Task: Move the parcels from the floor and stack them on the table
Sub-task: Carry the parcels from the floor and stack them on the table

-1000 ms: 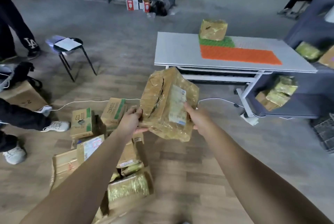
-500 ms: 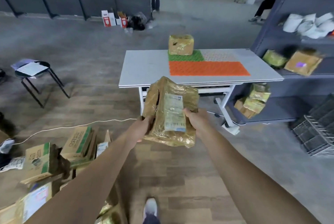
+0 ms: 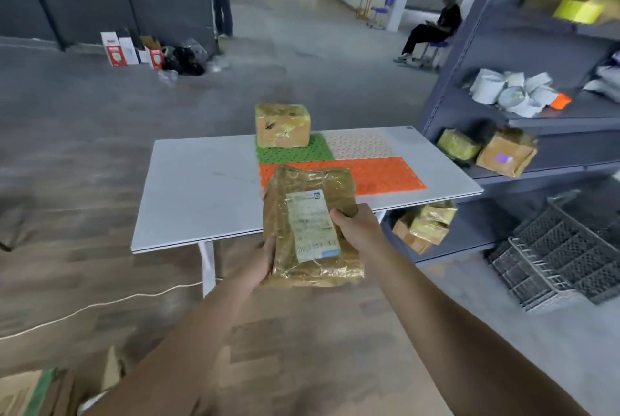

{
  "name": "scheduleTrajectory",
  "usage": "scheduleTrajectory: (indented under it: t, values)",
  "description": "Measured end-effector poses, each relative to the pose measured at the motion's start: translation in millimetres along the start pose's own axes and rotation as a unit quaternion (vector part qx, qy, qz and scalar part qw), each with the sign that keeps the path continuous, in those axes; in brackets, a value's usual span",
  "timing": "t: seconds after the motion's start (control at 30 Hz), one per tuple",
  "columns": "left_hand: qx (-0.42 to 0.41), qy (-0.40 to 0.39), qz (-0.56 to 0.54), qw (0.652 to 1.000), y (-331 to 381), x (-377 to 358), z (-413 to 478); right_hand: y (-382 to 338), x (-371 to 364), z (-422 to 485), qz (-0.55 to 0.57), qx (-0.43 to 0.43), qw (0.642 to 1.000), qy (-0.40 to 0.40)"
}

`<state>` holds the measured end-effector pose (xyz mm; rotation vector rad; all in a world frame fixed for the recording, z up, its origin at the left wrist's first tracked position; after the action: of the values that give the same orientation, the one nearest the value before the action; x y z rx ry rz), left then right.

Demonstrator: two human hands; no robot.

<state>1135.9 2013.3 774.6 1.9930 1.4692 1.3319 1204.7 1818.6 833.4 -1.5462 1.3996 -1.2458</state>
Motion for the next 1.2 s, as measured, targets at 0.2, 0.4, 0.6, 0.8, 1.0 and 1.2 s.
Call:
scheduleTrajectory:
  t: [0.2, 0.4, 0.6, 0.8, 1.0, 1.2]
  values:
    - [-0.026, -0.021, -0.039, 0.999, 68.2, 8.8, 49.1, -25.2, -0.7, 67.6, -0.055, 0.029, 0.997, 0.036]
    - [-0.069, -0.015, -0.072, 0.995, 130.4, 10.1, 120.3, -38.7, -1.8, 152.2, -0.073, 0.037, 0.997, 0.006]
    - [-0.069, 0.041, 0.010, 0.997, 177.0, 8.0, 197.6, -59.4, -7.8, 248.0, -0.075, -0.011, 0.991, -0.106]
    - [-0.005, 0.121, 0.026, 0.992, 210.0, 18.5, 258.6, -80.6, -29.3, 332.0, -0.137, -0.016, 0.973, -0.184]
    - [0.037, 0.127, 0.010, 0.991, 217.5, 31.4, 309.7, -87.5, -62.0, 383.2, -0.174, -0.009, 0.959, -0.224]
    - [0.013, 0.072, -0.003, 0.997, 225.8, 49.2, 352.0, -91.9, -92.9, 421.8, -0.204, -0.022, 0.950, -0.234]
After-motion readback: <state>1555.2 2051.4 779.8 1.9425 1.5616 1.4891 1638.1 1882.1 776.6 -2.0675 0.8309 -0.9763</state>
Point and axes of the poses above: each hand's wrist, its own z-axis towards the middle knuckle, its own x-axis out of the back of the hand, y = z × x, the point moved 3 cm from there along z, towards the middle knuckle, and after that the axes turned 15 degrees about z, right-handed, at the moved point
